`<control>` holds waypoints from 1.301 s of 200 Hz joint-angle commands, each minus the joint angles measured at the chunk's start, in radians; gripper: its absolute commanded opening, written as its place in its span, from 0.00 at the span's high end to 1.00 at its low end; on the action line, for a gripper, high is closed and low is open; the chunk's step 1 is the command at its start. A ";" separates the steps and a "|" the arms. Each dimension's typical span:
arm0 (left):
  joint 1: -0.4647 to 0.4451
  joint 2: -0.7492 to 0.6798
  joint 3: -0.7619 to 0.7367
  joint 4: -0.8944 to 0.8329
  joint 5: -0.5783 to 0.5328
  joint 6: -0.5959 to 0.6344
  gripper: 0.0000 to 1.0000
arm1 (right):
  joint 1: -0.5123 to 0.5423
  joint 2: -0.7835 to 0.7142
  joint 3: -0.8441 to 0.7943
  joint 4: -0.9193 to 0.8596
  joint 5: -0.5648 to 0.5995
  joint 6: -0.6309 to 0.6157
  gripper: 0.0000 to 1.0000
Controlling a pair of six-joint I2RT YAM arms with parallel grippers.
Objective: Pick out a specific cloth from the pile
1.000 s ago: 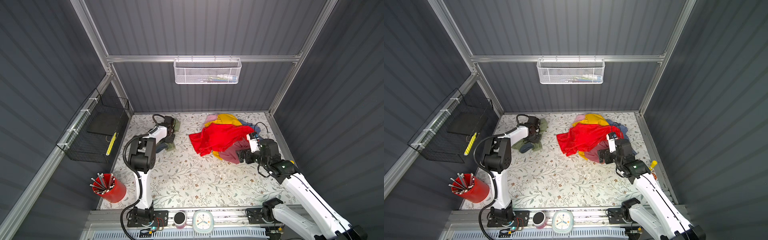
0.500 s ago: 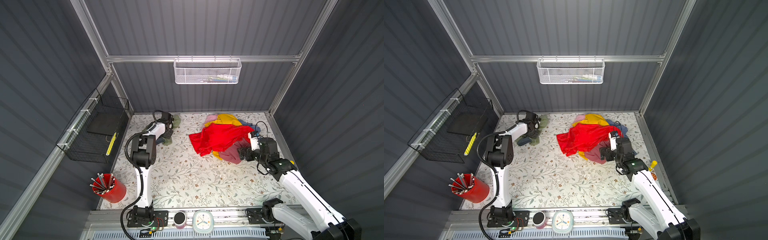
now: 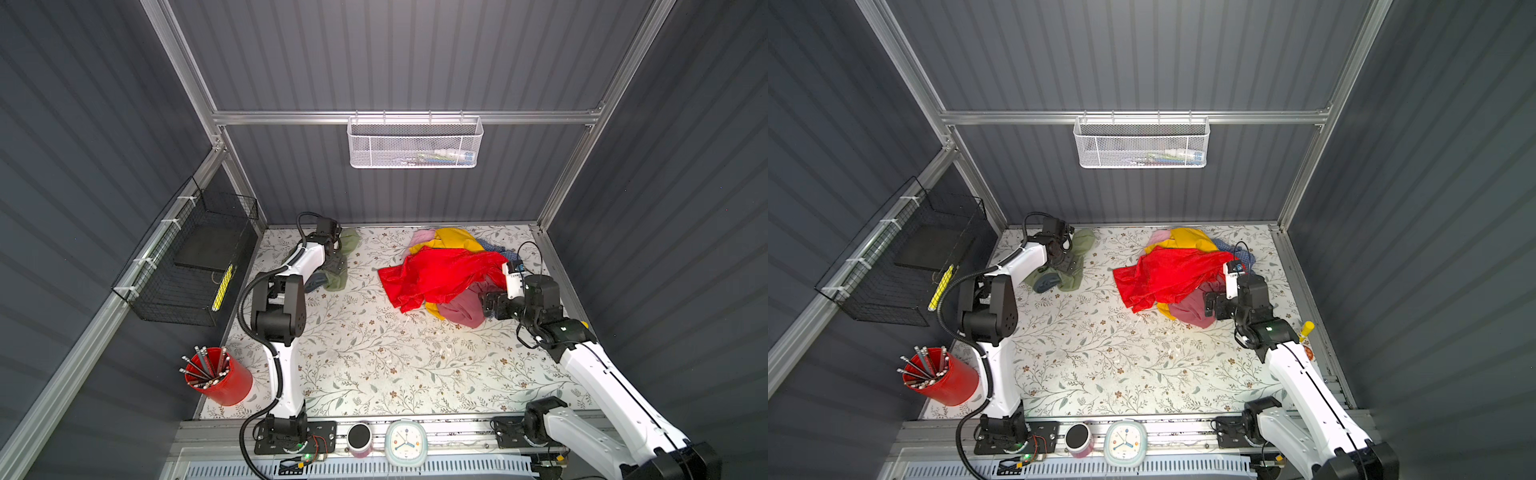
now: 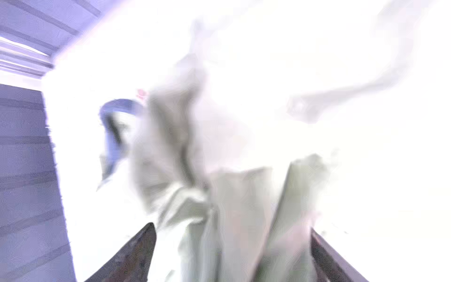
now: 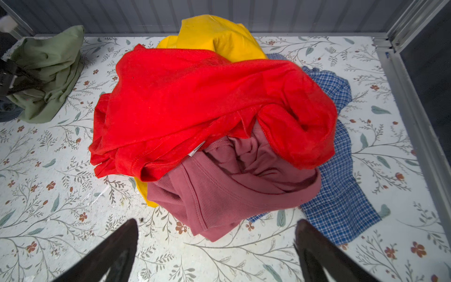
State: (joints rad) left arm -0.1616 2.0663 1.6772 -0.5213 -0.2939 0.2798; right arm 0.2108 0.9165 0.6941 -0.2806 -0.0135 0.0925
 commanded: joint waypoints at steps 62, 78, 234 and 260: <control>0.007 -0.560 -0.506 0.315 0.108 -0.272 0.00 | -0.075 -0.108 -0.298 0.522 0.176 -0.070 0.01; 0.007 -0.651 -0.645 0.397 0.037 -0.325 0.00 | -0.098 -0.093 -0.360 0.630 0.174 -0.076 0.01; 0.007 -0.872 -1.145 0.786 -0.195 -0.393 0.00 | -0.207 0.436 -0.456 1.324 0.071 -0.100 0.01; 0.007 -0.854 -1.148 0.796 -0.205 -0.385 0.00 | -0.214 0.562 -0.461 1.470 0.064 -0.101 0.01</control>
State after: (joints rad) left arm -0.1616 1.2064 0.5350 0.2111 -0.4686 -0.1059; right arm 0.0051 1.3972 0.2230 1.0203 0.0765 0.0093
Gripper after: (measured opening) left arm 0.999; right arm 0.991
